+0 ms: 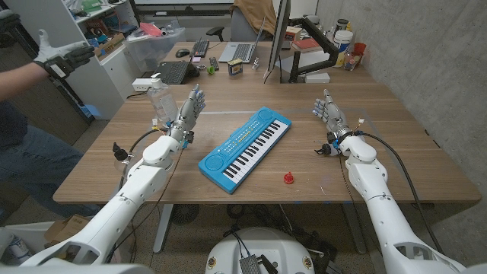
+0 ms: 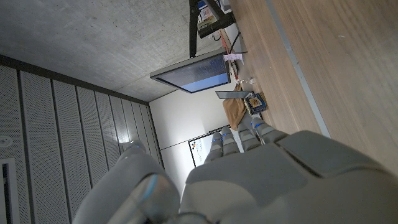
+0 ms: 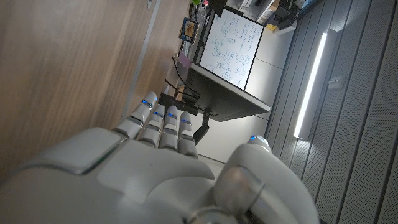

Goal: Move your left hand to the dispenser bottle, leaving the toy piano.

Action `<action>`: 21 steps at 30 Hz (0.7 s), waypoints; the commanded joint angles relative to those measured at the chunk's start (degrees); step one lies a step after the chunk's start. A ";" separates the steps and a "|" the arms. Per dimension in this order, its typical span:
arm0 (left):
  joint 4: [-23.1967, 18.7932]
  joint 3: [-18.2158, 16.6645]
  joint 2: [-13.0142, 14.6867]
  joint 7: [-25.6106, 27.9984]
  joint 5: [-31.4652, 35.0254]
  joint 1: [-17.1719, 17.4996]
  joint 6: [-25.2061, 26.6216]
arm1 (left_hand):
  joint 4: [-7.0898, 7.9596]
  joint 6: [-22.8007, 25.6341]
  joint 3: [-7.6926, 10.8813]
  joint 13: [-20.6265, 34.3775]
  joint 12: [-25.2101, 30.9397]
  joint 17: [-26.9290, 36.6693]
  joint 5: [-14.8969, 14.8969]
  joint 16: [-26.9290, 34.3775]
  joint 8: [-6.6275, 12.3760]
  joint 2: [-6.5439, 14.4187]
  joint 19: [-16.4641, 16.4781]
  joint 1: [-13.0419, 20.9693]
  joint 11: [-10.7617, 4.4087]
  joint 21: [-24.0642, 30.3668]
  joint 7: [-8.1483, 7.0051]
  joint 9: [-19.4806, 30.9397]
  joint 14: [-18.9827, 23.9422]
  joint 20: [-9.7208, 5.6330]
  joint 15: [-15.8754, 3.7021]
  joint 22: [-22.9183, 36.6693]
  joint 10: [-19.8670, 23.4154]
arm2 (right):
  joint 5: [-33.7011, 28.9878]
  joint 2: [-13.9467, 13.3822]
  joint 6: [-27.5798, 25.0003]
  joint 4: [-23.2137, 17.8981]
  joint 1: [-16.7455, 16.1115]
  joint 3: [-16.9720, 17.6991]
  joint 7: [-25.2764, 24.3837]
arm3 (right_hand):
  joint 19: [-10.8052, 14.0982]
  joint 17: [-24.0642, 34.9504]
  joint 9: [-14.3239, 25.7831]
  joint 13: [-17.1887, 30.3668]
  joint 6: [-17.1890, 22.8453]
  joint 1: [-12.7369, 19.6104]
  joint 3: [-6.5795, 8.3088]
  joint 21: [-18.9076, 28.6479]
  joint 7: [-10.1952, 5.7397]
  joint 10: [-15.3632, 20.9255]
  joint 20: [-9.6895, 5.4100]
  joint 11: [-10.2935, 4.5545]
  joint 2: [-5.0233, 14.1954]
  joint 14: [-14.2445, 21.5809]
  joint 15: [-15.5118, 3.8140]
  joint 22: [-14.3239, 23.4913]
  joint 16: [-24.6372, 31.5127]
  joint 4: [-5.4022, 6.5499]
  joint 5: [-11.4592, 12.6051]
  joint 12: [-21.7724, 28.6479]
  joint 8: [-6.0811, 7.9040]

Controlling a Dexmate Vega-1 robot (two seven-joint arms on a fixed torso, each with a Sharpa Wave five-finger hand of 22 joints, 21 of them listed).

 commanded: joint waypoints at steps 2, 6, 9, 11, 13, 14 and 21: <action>-3.71 -1.24 1.18 0.72 0.67 2.33 -0.42 | -0.40 -0.25 -0.06 0.23 -0.18 0.13 0.27 -0.19 0.12 0.18 -0.64 0.85 -0.07 -0.28 -0.38 0.32 -0.19 -0.77 0.33 0.13 -0.27 | -1.25 1.06 -1.51 -0.97 -0.66 0.79 -0.06 | 0.57 0.31 0.16 0.23 0.36 -0.23 -0.39 -0.13 -0.05 0.28 0.18 0.02 -0.12 0.64 0.16 0.11 0.25 0.26 0.17 0.15 -0.09; -5.05 -1.80 1.30 1.11 0.82 3.45 -1.22 | -0.49 -0.23 0.01 0.24 -0.16 0.14 0.28 -0.19 0.13 0.34 -0.68 1.07 0.08 -0.29 -0.42 0.32 -0.15 -0.69 0.41 0.15 -0.20 | -1.48 1.11 -1.77 -1.43 -0.98 0.93 -0.10 | 0.62 0.32 0.16 0.23 0.44 -0.28 -0.43 -0.21 -0.12 0.30 0.28 -0.02 -0.11 0.70 0.22 0.12 0.22 0.28 0.17 0.11 -0.11; -5.88 -2.16 1.44 1.51 1.09 4.16 -1.56 | -0.57 -0.18 0.10 0.25 -0.20 0.14 0.28 -0.22 0.15 0.53 -0.81 1.31 0.17 -0.34 -0.50 0.33 -0.20 -0.50 0.55 0.16 -0.27 | -1.63 1.17 -2.05 -1.72 -1.14 1.04 -0.18 | 0.63 0.32 0.16 0.23 0.43 -0.30 -0.46 -0.26 -0.18 0.33 0.29 0.05 -0.09 0.65 0.20 0.12 0.17 0.28 0.17 0.10 -0.15; -6.30 -2.34 1.62 1.73 1.28 4.49 -1.52 | -0.59 -0.17 0.12 0.25 -0.20 0.14 0.28 -0.23 0.16 0.57 -0.79 1.36 0.21 -0.34 -0.51 0.33 -0.22 -0.45 0.56 0.16 -0.27 | -1.75 1.17 -2.26 -1.85 -1.19 1.06 -0.18 | 0.62 0.33 0.16 0.23 0.48 -0.31 -0.47 -0.30 -0.16 0.35 0.33 0.04 -0.08 0.70 0.19 0.12 0.18 0.29 0.17 0.09 -0.14; -6.67 -2.56 1.70 1.83 1.25 4.81 -1.52 | -0.63 -0.17 0.15 0.26 -0.21 0.14 0.28 -0.23 0.16 0.63 -0.85 1.46 0.26 -0.36 -0.52 0.33 -0.21 -0.34 0.59 0.17 -0.30 | -1.80 1.20 -2.46 -1.93 -1.20 1.09 -0.15 | 0.61 0.33 0.16 0.23 0.51 -0.32 -0.48 -0.33 -0.21 0.37 0.34 -0.01 -0.07 0.72 0.20 0.13 0.17 0.29 0.17 0.08 -0.15; -6.95 -2.64 1.82 2.02 1.45 4.99 -1.48 | -0.65 -0.17 0.16 0.26 -0.20 0.14 0.28 -0.25 0.16 0.65 -0.87 1.50 0.20 -0.36 -0.52 0.34 -0.24 -0.29 0.61 0.17 -0.27 | -1.83 1.21 -2.44 -1.92 -1.19 1.10 -0.10 | 0.61 0.33 0.16 0.23 0.55 -0.32 -0.48 -0.35 -0.21 0.37 0.38 -0.04 -0.06 0.71 0.20 0.13 0.16 0.29 0.17 0.07 -0.15; -8.30 -3.25 2.94 2.29 2.35 5.84 -1.09 | -0.83 -0.14 0.24 0.28 -0.18 0.14 0.27 -0.26 0.18 0.80 -1.01 1.88 0.23 -0.41 -0.56 0.34 -0.21 -0.08 0.66 0.19 -0.20 | -2.10 1.34 -2.34 -1.77 -0.98 1.09 -0.04 | 0.63 0.33 0.17 0.24 0.65 -0.35 -0.52 -0.47 -0.24 0.40 0.45 -0.02 0.00 0.84 0.25 0.14 0.15 0.30 0.17 0.02 -0.18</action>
